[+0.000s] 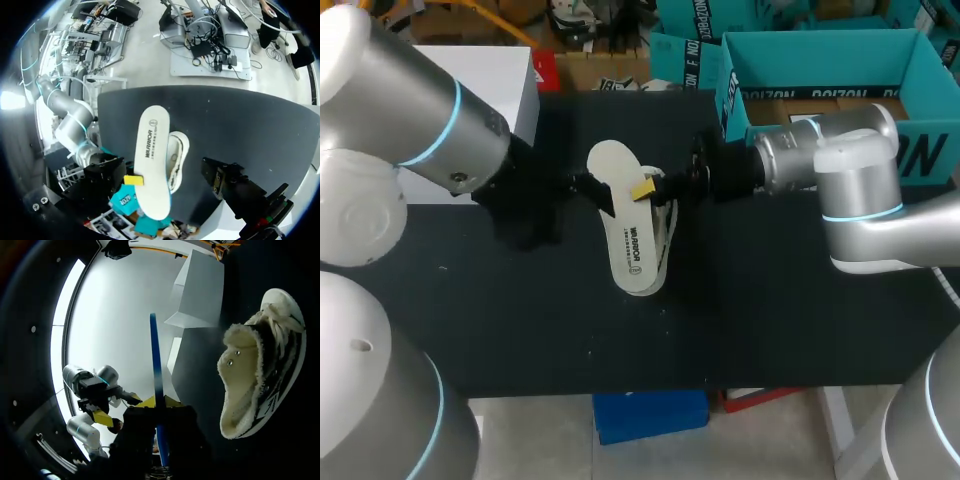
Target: Take the shoe out of the shoebox, open the shoe tongue, remove and reinsert the insole, then place the shoe into the shoebox
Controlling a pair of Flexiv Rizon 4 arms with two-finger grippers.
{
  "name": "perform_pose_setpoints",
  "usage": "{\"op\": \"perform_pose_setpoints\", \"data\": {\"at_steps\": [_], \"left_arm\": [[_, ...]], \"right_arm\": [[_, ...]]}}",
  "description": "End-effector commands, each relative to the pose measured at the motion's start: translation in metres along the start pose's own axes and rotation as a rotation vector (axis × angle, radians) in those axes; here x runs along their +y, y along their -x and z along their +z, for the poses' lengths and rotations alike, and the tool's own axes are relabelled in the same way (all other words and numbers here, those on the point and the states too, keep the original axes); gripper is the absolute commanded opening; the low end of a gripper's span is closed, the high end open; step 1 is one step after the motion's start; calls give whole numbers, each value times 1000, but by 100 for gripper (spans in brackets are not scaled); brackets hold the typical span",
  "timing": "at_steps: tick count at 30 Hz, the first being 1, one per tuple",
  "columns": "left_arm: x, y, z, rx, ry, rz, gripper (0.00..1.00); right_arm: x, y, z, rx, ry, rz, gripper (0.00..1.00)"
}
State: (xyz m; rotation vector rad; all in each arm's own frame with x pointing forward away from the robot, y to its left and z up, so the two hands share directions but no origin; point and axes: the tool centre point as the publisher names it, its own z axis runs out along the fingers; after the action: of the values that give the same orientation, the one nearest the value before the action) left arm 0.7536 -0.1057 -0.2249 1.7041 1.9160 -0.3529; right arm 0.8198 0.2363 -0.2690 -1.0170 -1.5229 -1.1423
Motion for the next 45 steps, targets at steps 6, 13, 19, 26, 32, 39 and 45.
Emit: {"op": "perform_pose_setpoints", "data": {"at_steps": [6, 13, 19, 26, 32, 39, 45], "left_arm": [[4, -18, -1, -721, 15, -10, 100], [13, -27, 0, -952, 21, -42, 100], [17, -29, 3, -1085, 13, -49, 100], [18, -26, 7, -1127, 0, -49, 100], [19, -27, 7, -1105, 8, -74, 100], [19, -25, 7, -1032, 0, -109, 100], [19, -25, 7, -1032, 0, -109, 100]], "right_arm": [[1, 0, 1, -1, -1, 1, 0], [1, 0, 1, -1, -1, 1, 0], [1, 0, 1, -1, -1, 1, 0], [1, 0, 1, -1, -1, 1, 0], [1, 0, 1, -1, -1, 1, 0], [1, 0, 1, -1, -1, 1, 0], [1, 0, 1, -1, -1, 1, 0]]}}
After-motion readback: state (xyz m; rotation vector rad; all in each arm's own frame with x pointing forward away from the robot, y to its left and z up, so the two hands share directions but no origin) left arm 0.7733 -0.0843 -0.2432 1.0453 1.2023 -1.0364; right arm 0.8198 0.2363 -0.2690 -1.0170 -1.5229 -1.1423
